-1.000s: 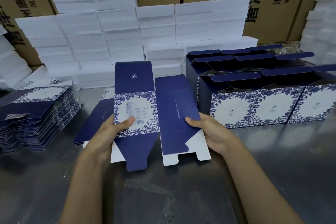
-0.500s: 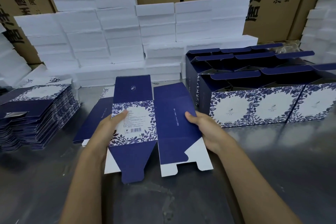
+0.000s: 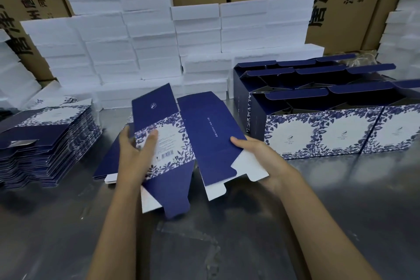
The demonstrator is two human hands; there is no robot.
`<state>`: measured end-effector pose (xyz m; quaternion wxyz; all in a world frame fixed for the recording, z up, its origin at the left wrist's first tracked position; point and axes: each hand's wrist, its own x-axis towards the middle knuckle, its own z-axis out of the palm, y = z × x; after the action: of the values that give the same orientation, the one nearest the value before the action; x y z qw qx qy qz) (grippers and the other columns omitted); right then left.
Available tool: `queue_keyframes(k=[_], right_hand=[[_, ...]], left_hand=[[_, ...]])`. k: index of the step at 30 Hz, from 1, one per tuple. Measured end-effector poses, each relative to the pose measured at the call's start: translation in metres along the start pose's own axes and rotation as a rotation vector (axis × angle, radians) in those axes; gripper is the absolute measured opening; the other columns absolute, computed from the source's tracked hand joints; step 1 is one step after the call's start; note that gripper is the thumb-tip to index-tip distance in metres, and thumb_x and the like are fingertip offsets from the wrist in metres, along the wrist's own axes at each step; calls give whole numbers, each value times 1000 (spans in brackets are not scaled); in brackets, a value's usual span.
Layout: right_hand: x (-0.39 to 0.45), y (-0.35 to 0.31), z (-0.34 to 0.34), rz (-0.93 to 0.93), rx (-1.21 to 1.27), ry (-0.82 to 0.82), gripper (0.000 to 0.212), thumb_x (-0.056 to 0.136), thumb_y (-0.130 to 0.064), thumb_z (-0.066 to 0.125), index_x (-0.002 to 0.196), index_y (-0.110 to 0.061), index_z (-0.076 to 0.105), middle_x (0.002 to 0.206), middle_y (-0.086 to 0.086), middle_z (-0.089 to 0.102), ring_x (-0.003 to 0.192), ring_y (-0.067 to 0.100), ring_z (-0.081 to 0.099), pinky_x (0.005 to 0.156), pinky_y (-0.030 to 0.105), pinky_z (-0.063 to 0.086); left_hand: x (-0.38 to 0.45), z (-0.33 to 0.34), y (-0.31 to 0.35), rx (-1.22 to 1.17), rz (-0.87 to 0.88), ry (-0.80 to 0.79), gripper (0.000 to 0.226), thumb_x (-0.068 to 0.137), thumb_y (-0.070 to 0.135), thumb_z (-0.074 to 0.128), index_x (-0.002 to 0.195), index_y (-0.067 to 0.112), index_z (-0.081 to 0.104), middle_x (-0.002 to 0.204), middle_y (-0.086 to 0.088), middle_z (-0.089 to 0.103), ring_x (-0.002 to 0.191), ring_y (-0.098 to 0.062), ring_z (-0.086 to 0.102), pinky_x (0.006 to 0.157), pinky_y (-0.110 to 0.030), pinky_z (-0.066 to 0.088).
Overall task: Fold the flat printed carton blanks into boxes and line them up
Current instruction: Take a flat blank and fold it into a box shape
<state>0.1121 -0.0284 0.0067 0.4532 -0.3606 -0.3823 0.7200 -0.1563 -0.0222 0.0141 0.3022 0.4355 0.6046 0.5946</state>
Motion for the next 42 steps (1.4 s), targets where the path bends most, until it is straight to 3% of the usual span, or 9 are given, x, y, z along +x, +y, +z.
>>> queue_keyframes(k=[3, 7, 10, 15, 21, 25, 34, 39, 42], right_hand=[[0, -2, 1, -19, 24, 24, 34, 92, -30, 70, 124, -19, 71, 121, 7, 74, 112, 26, 71, 107, 49, 49], [1, -2, 4, -80, 107, -18, 36, 93, -40, 69, 123, -23, 74, 128, 4, 71, 119, 23, 67, 112, 45, 44], [3, -2, 11, -143, 166, -68, 45, 100, -54, 51, 129, -25, 71, 136, 3, 66, 126, 22, 62, 108, 41, 43], [5, 1, 12, -210, 52, -119, 37, 96, -31, 42, 117, -26, 72, 110, -6, 72, 86, 6, 66, 80, 30, 50], [4, 7, 18, -300, -316, -112, 69, 82, -26, 72, 143, -47, 47, 144, -20, 56, 129, 9, 57, 112, 44, 41], [5, 12, 22, -358, -457, 49, 73, 82, -35, 83, 141, -54, 45, 136, -27, 57, 116, 2, 65, 94, 21, 52], [14, 25, 22, -412, -768, 247, 71, 84, -39, 80, 144, -46, 44, 115, -28, 62, 90, -12, 65, 70, 2, 46], [15, 22, 15, -358, -963, 294, 60, 83, -42, 80, 136, -38, 52, 107, -19, 65, 87, -2, 65, 71, 12, 46], [14, 16, 7, -313, -1195, 311, 32, 83, -44, 80, 103, -28, 60, 88, -10, 66, 82, 10, 62, 69, 25, 45]], left_hand=[[-1, 3, 1, 115, 100, -130, 80, 90, 28, 73, 156, 33, 27, 158, 8, 32, 144, -12, 33, 109, -29, 32], [-8, 5, 12, 128, 82, -564, 89, 85, 13, 77, 149, 52, 30, 160, 18, 27, 145, -13, 35, 102, -12, 38], [-18, 13, 18, 142, 114, -800, 109, 77, 7, 83, 150, 57, 20, 165, 23, 7, 151, -1, 11, 123, -31, 19], [-28, 23, 24, 59, 255, -589, 88, 80, 11, 80, 140, 60, 41, 157, 29, 22, 138, 26, 6, 84, 9, 30], [-37, 29, 32, -81, 294, -498, 48, 90, 9, 69, 129, 36, 62, 139, 21, 55, 132, 3, 47, 85, -5, 45], [-39, 31, 33, -72, 302, -455, 36, 92, 17, 68, 124, 32, 62, 120, 33, 60, 114, 8, 57, 80, -6, 46], [-34, 29, 31, -133, 241, -423, 41, 87, 4, 71, 122, 23, 62, 125, 12, 63, 118, -12, 61, 98, -30, 49], [-36, 33, 29, -58, 308, -359, 45, 83, -7, 71, 119, 19, 61, 110, 22, 66, 97, 5, 63, 79, -12, 49], [-35, 33, 27, -39, 339, -332, 44, 83, -10, 70, 117, 17, 62, 114, 15, 66, 95, 6, 63, 77, -10, 48]])
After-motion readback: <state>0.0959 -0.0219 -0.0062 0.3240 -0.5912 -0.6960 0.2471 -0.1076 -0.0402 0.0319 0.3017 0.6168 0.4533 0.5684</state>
